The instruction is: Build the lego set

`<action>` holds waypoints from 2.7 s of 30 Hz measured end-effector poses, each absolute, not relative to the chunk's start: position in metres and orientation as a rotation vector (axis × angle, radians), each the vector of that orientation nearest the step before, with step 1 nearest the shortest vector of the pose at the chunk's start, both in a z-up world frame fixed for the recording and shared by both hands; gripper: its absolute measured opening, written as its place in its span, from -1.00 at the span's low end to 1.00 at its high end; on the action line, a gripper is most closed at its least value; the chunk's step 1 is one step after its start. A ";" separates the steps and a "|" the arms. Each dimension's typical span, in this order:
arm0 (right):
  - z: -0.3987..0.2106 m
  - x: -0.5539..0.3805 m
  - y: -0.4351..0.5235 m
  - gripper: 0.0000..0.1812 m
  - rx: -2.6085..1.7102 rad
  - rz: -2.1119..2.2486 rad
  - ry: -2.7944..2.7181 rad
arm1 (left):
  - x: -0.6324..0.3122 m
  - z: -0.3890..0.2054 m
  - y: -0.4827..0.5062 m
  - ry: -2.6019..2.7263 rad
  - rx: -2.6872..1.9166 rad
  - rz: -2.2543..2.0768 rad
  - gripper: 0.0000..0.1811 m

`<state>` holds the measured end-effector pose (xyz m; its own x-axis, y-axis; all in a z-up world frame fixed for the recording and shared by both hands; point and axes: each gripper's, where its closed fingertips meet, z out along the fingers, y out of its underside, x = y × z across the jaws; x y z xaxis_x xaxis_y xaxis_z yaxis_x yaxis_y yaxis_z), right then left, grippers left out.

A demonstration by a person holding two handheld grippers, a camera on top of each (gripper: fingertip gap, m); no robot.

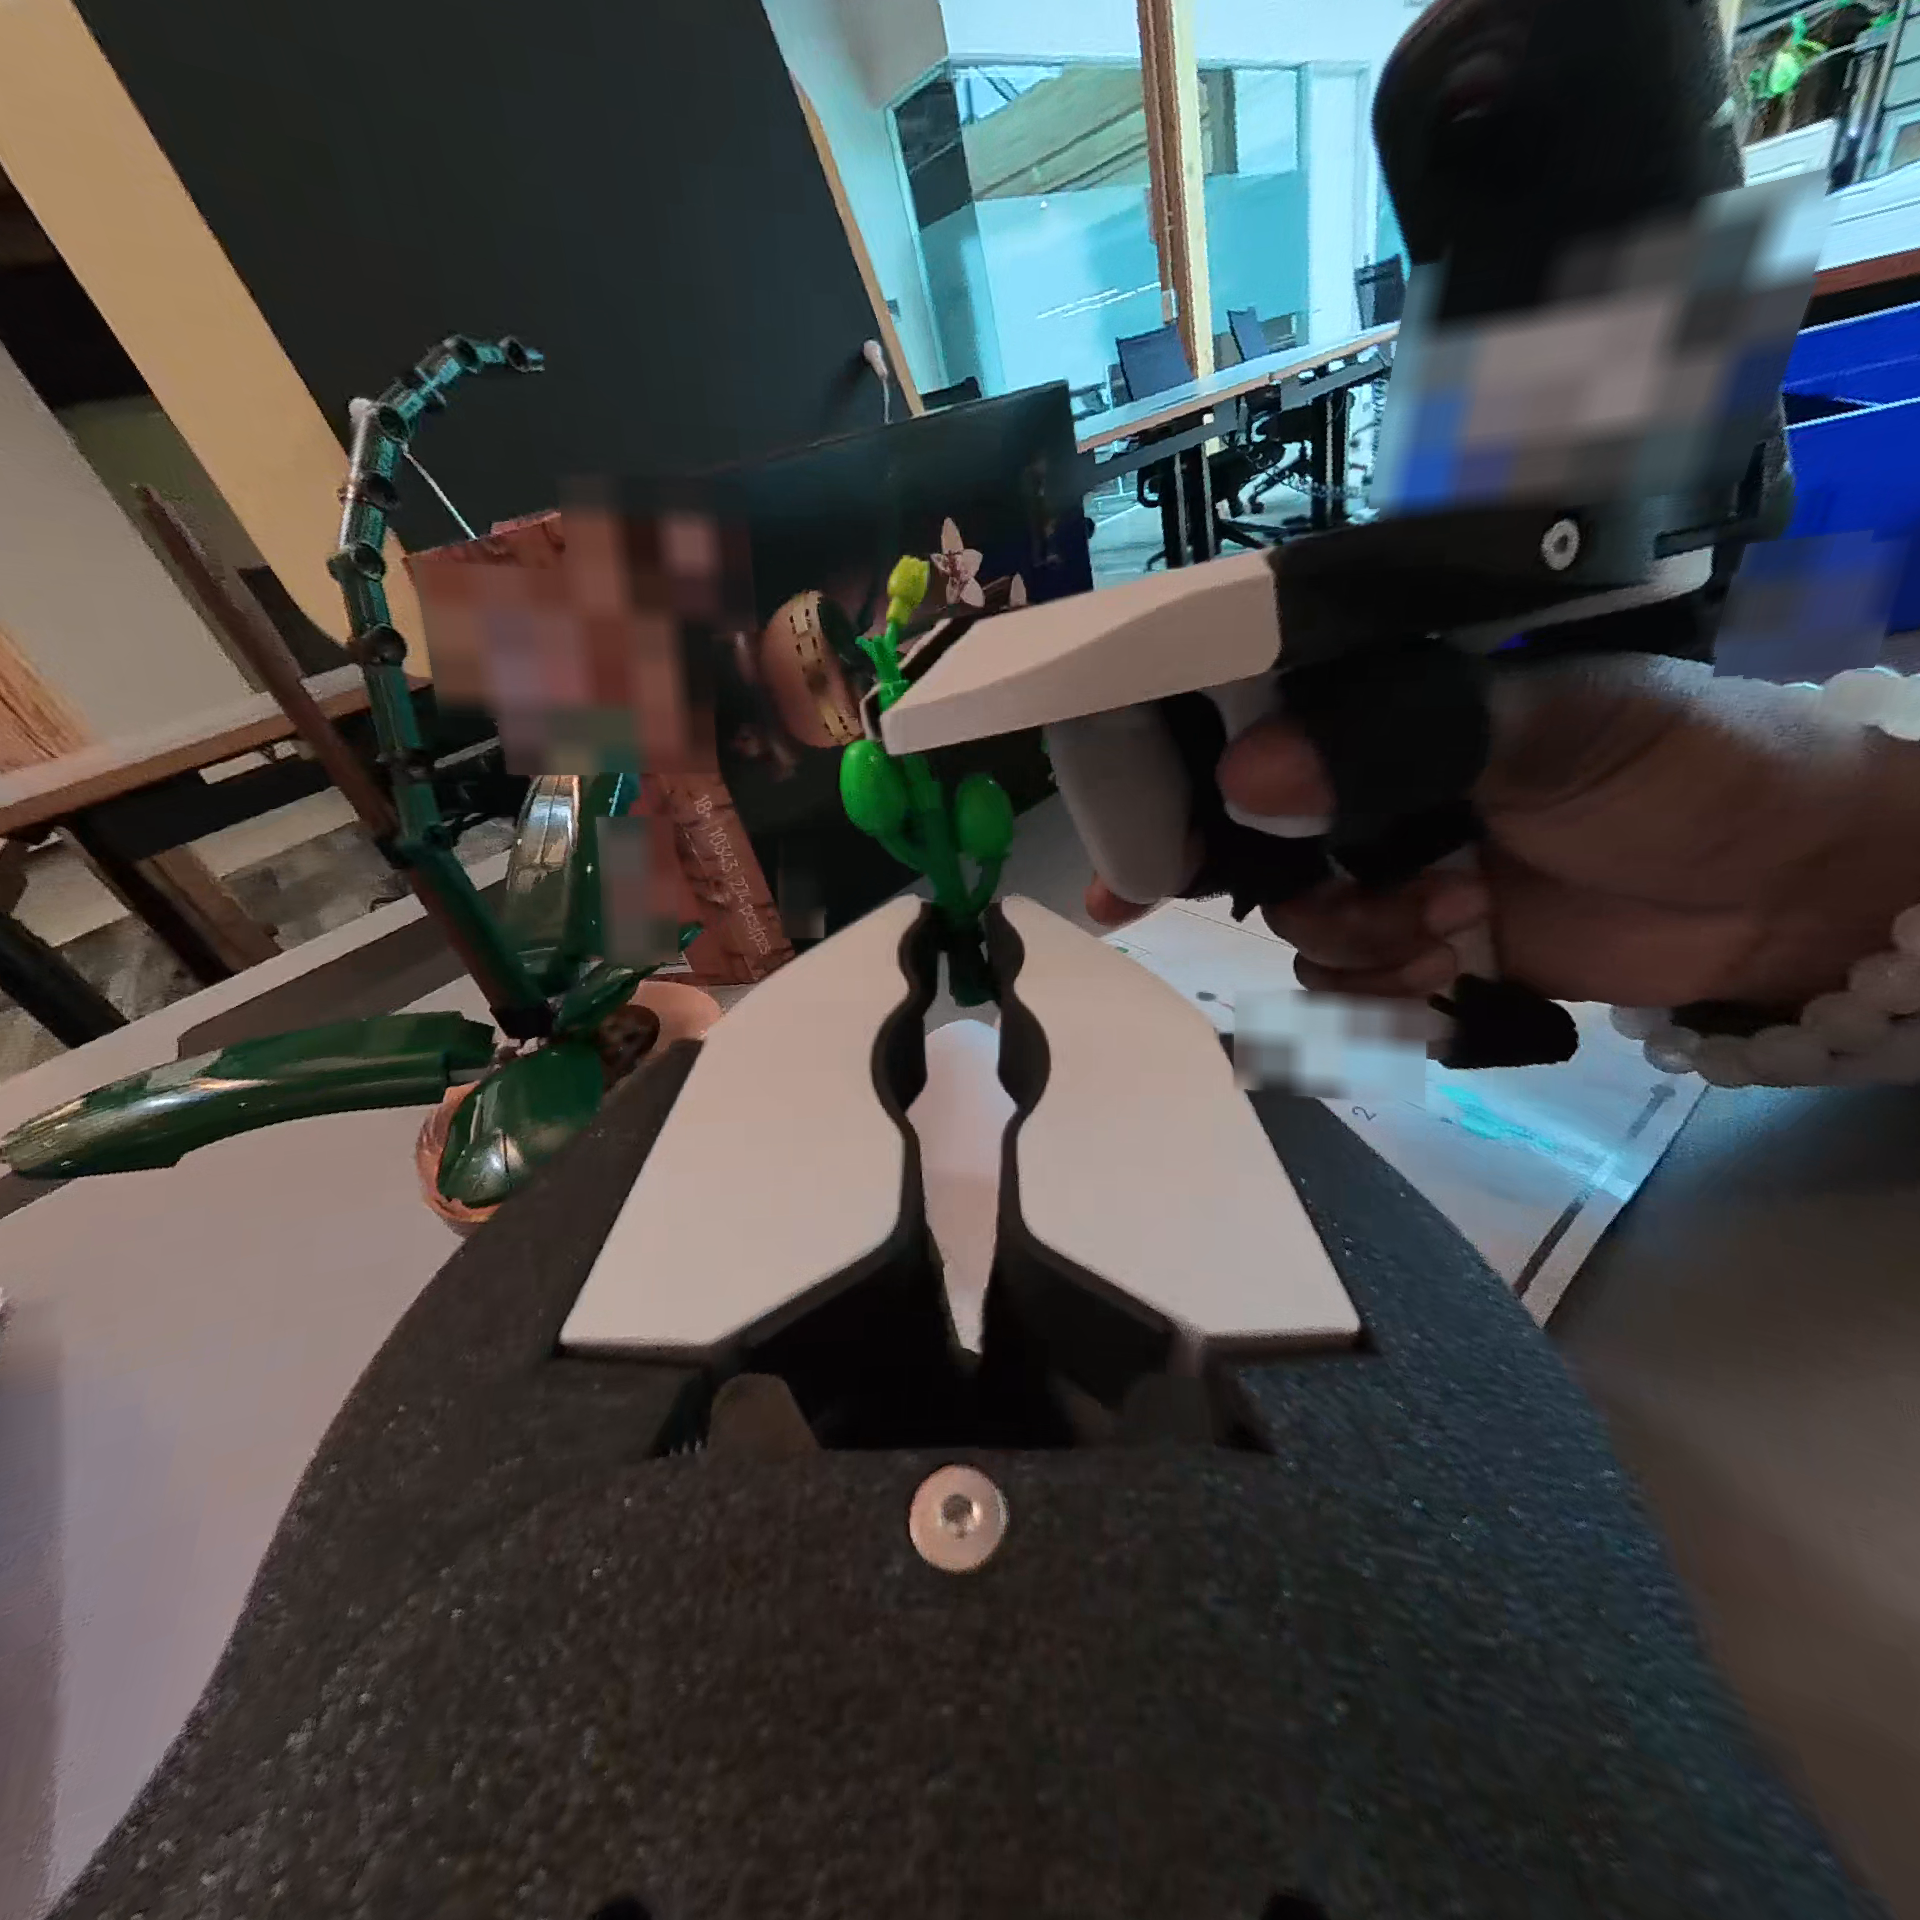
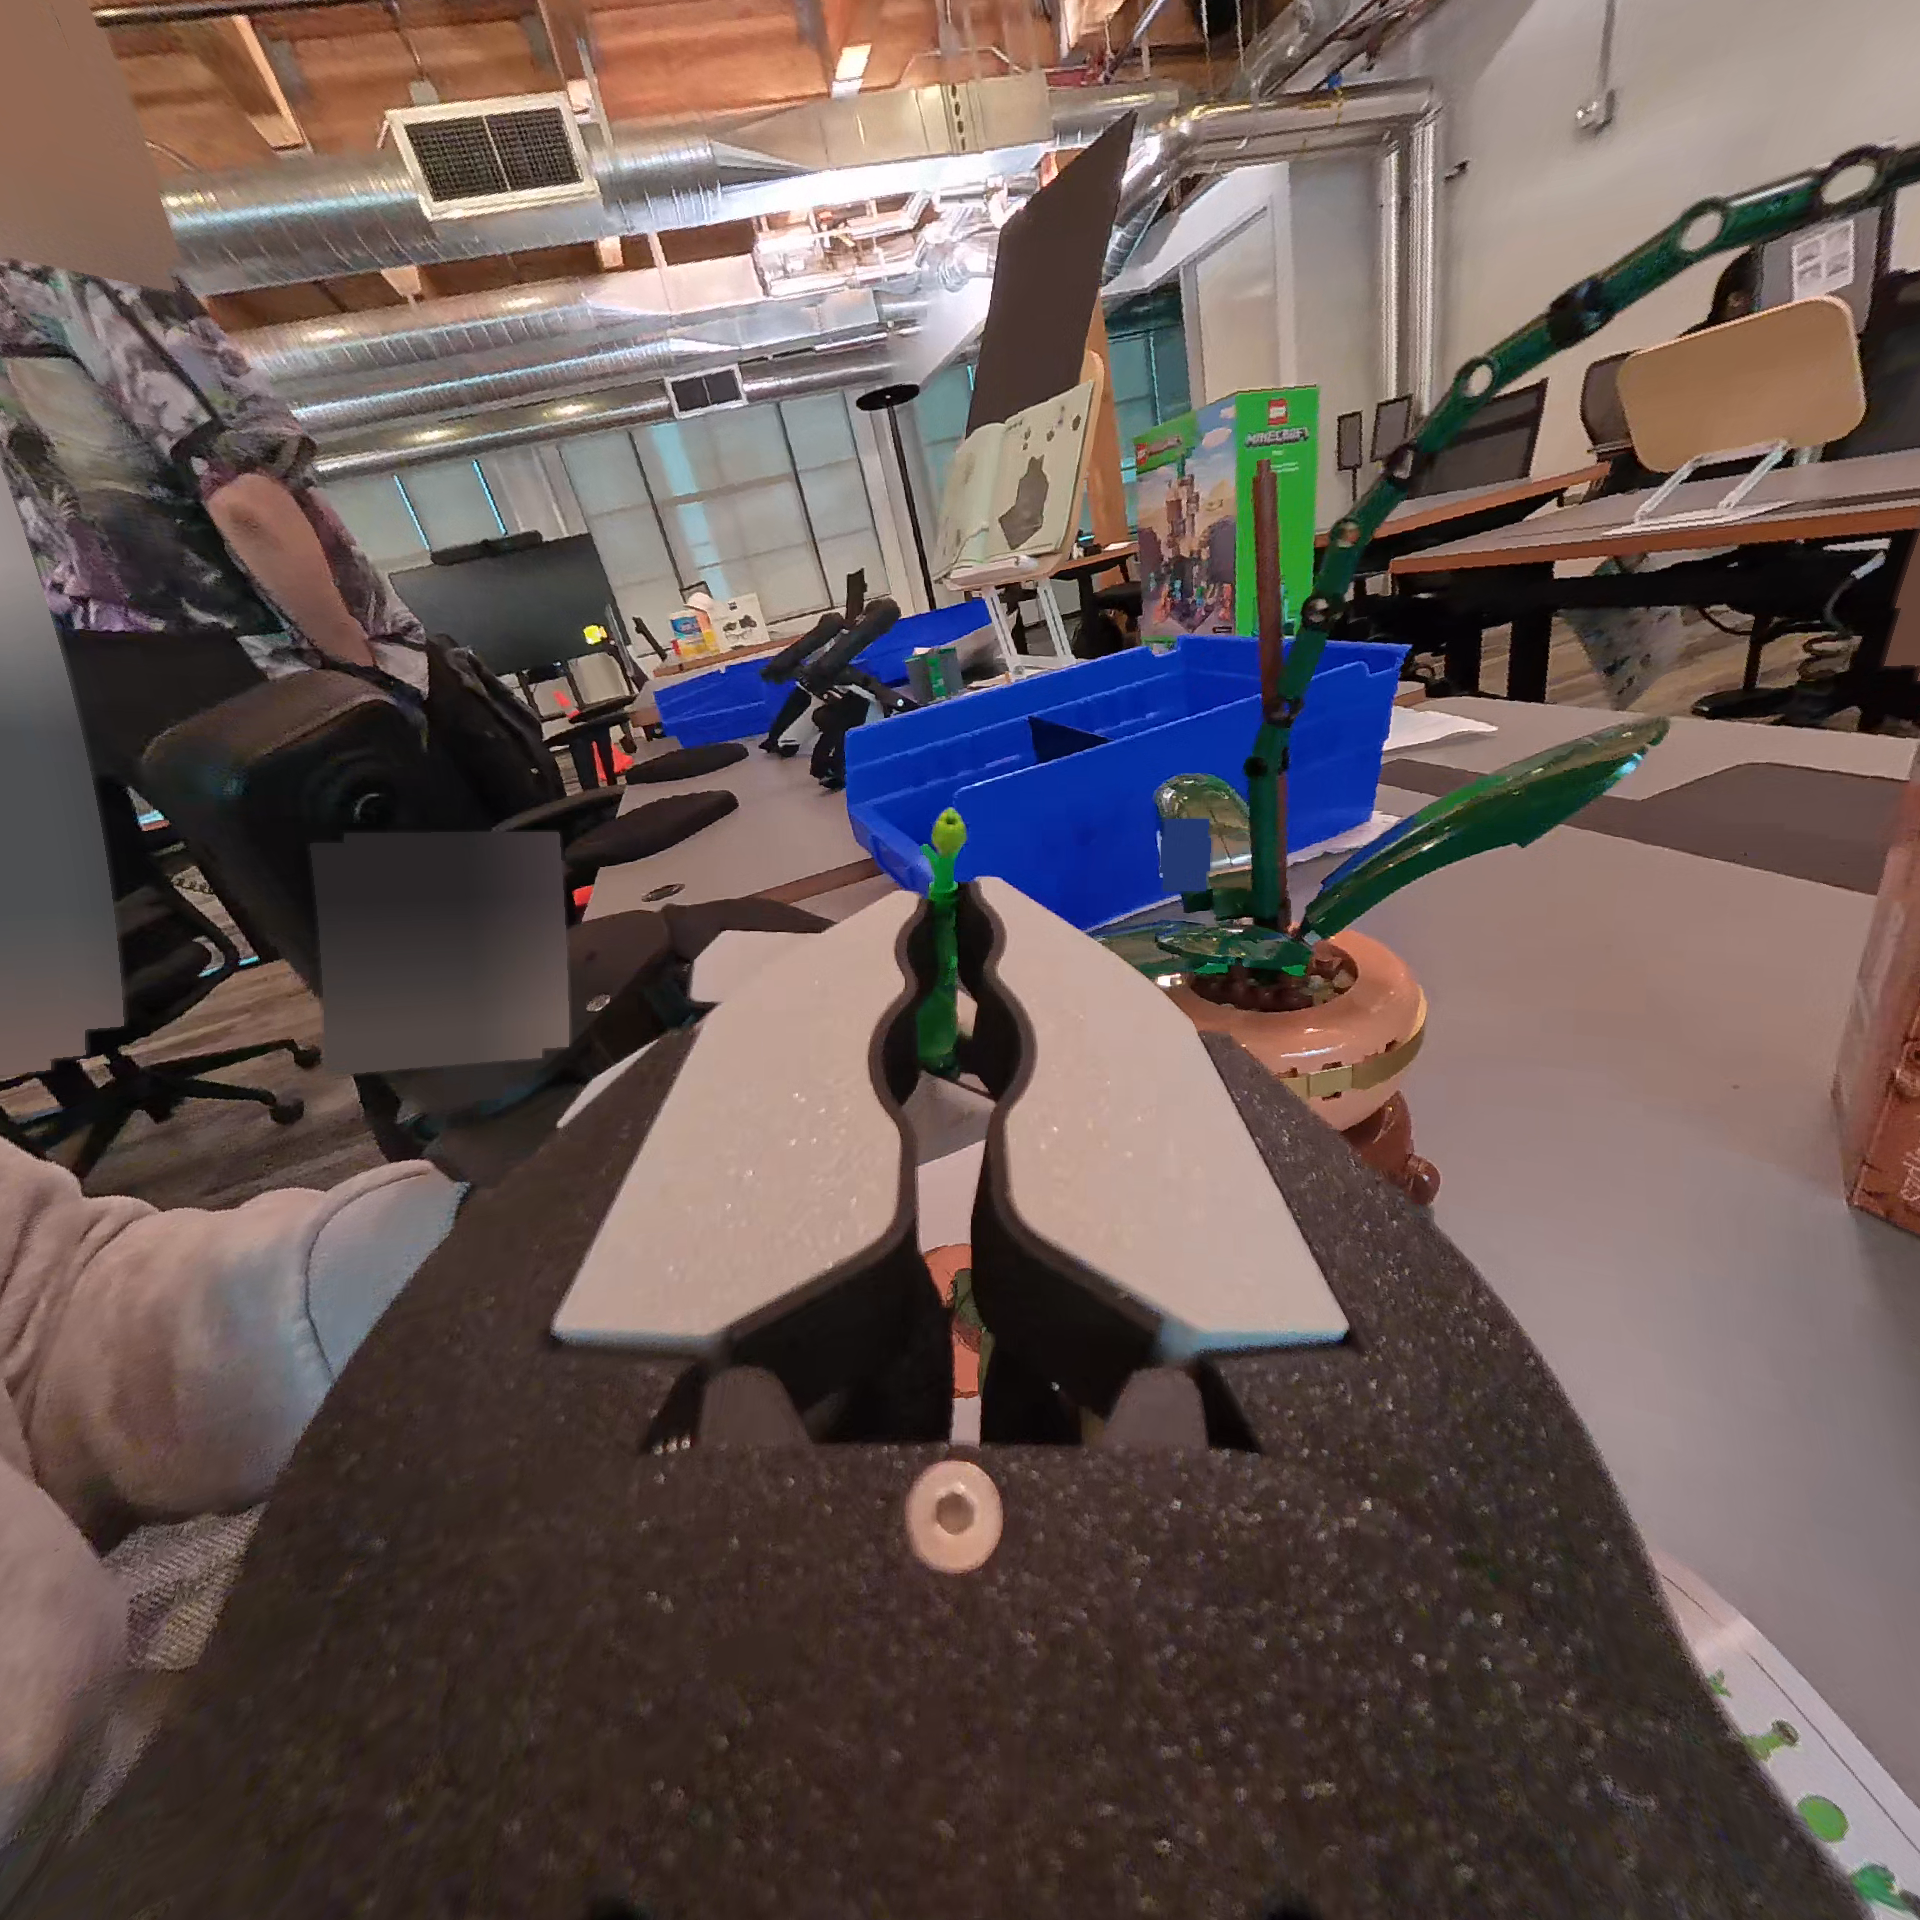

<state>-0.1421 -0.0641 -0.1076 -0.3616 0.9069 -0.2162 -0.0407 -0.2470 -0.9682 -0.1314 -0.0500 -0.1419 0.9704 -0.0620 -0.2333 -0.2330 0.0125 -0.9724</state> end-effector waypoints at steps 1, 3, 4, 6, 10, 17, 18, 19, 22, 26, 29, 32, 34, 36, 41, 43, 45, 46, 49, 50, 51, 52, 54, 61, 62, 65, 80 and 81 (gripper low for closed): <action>-0.107 -0.142 -0.066 -0.96 -1.104 1.699 -1.299 | -0.131 -0.142 -0.051 0.231 -1.553 0.114 -0.92; -0.105 -0.139 -0.073 -0.89 -1.029 1.751 -1.365 | -0.127 -0.141 -0.053 0.231 -1.533 -0.013 -0.92; -0.104 -0.135 -0.076 -0.83 -0.985 1.803 -1.412 | -0.122 -0.139 -0.056 0.239 -1.508 -0.108 -0.92; -0.101 -0.127 -0.078 -0.75 -0.918 1.920 -1.486 | -0.116 -0.136 -0.063 0.241 -1.478 -0.311 -0.92; -0.089 -0.113 -0.077 -0.81 -0.828 2.193 -1.474 | -0.098 -0.130 -0.079 0.289 -1.413 -0.687 -0.92; -0.104 -0.112 -0.094 -0.92 -0.817 2.245 -1.593 | -0.081 -0.132 -0.087 0.344 -1.393 -0.861 -0.93; -0.104 -0.112 -0.095 -0.94 -0.814 2.249 -1.594 | -0.081 -0.133 -0.087 0.347 -1.401 -0.850 -0.93; -0.104 -0.112 -0.095 -0.95 -0.812 2.250 -1.590 | -0.082 -0.134 -0.086 0.346 -1.407 -0.847 -0.93; -0.105 -0.113 -0.093 -0.96 -0.820 2.226 -1.584 | -0.082 -0.134 -0.086 0.343 -1.411 -0.844 -0.92; -0.101 -0.119 -0.084 -0.96 -0.867 2.156 -1.487 | -0.093 -0.137 -0.077 0.301 -1.441 -0.700 -0.81; -0.107 -0.130 -0.072 -0.96 -0.998 2.021 -1.417 | -0.107 -0.141 -0.068 0.283 -1.500 -0.441 -0.60; -0.112 -0.136 -0.067 -0.96 -1.072 1.907 -1.369 | -0.117 -0.144 -0.059 0.280 -1.544 -0.176 -0.59; -0.113 -0.138 -0.066 -0.96 -1.104 1.867 -1.341 | -0.122 -0.146 -0.055 0.272 -1.566 -0.050 -0.61; -0.114 -0.139 -0.066 -0.96 -1.117 1.813 -1.336 | -0.126 -0.148 -0.051 0.268 -1.582 0.055 -0.67; -0.118 -0.141 -0.070 -0.96 -1.113 1.727 -1.365 | -0.129 -0.148 -0.048 0.246 -1.580 0.147 -0.86; -0.116 -0.139 -0.072 -0.94 -1.077 1.737 -1.401 | -0.130 -0.148 -0.050 0.221 -1.574 0.067 -0.92; -0.103 -0.133 -0.066 -0.76 -1.005 1.746 -1.415 | -0.129 -0.146 -0.053 0.198 -1.563 -0.063 -0.93; -0.094 -0.128 -0.058 -0.67 -0.973 1.727 -1.413 | -0.128 -0.145 -0.055 0.200 -1.549 -0.121 -0.93; -0.090 -0.102 -0.032 -0.53 -0.952 1.540 -1.572 | -0.126 -0.144 -0.061 0.196 -1.532 -0.263 -0.93; -0.096 -0.092 -0.022 -0.53 -0.975 1.440 -1.653 | -0.125 -0.145 -0.063 0.199 -1.527 -0.305 -0.93; -0.104 -0.080 -0.012 -0.54 -0.994 1.333 -1.728 | -0.123 -0.146 -0.065 0.209 -1.518 -0.349 -0.93; -0.114 -0.068 -0.003 -0.58 -1.009 1.225 -1.797 | -0.121 -0.146 -0.066 0.214 -1.509 -0.384 -0.93; -0.134 -0.041 0.005 -0.73 -1.005 1.071 -1.941 | -0.117 -0.147 -0.068 0.222 -1.507 -0.432 -0.93; -0.186 0.033 0.055 -0.90 -1.442 0.735 -1.971 | -0.115 -0.147 -0.069 0.209 -1.497 -0.504 -0.93; -0.195 0.042 0.059 -0.90 -1.525 0.728 -1.965 | -0.115 -0.147 -0.069 0.209 -1.497 -0.508 -0.93; -0.222 0.056 0.060 -0.87 -1.653 0.694 -1.972 | -0.114 -0.147 -0.069 0.213 -1.494 -0.509 -0.93; -0.256 0.030 0.079 -0.89 -1.860 0.625 -2.011 | -0.110 -0.149 -0.068 0.236 -1.505 -0.535 -0.93; -0.257 0.029 0.079 -0.89 -1.866 0.645 -2.003 | -0.110 -0.149 -0.068 0.237 -1.506 -0.538 -0.93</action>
<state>0.0289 0.0788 -0.2568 -0.0892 0.9938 -0.0656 0.8455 0.0408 -0.5324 -0.1097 -0.0684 -0.1493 0.8619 -0.4751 0.1773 0.1893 -0.0230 -0.9817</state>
